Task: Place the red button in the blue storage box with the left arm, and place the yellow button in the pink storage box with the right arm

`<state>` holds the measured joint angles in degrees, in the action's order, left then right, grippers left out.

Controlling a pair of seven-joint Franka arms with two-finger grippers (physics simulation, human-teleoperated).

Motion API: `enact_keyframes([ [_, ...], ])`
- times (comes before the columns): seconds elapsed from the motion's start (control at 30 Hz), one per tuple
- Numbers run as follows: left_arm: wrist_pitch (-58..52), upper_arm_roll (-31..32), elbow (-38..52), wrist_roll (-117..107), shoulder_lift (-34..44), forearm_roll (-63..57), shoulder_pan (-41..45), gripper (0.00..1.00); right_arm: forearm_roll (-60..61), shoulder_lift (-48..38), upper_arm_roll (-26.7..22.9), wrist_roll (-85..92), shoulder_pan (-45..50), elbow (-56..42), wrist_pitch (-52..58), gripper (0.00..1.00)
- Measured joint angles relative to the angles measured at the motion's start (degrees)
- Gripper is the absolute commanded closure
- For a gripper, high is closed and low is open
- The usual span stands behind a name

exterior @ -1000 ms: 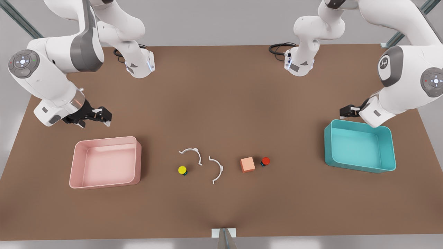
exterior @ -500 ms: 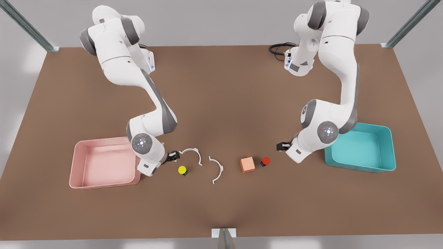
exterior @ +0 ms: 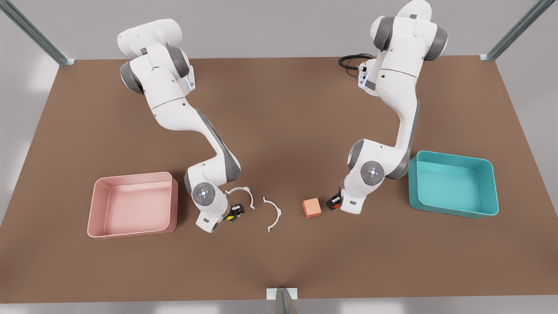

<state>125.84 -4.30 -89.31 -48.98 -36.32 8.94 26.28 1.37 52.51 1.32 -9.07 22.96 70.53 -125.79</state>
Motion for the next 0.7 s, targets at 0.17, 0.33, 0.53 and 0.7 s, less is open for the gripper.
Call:
enact_keyframes([
  [0.17, 1.4, 0.0, -0.4, -8.8, -2.0, -1.2, 0.7, 0.00, 0.0, 1.2, 0.0, -0.8, -0.5, 0.9, -0.9, 0.00],
  [0.33, 2.0, 0.0, -2.0, -16.0, -2.5, -1.7, 1.1, 0.00, 0.0, 1.4, 0.0, -1.4, 0.0, 2.2, -1.4, 0.02],
  [0.53, 2.6, -0.1, -1.6, -22.7, -5.0, -2.4, 1.0, 0.00, 0.0, 1.8, 0.1, -2.0, 0.3, 3.4, -2.5, 0.07],
  [0.7, 3.1, -0.1, -0.2, -26.8, -6.6, -3.0, 0.8, 0.16, -0.1, 1.8, 0.1, -2.4, 0.8, 3.1, -3.5, 0.07],
])
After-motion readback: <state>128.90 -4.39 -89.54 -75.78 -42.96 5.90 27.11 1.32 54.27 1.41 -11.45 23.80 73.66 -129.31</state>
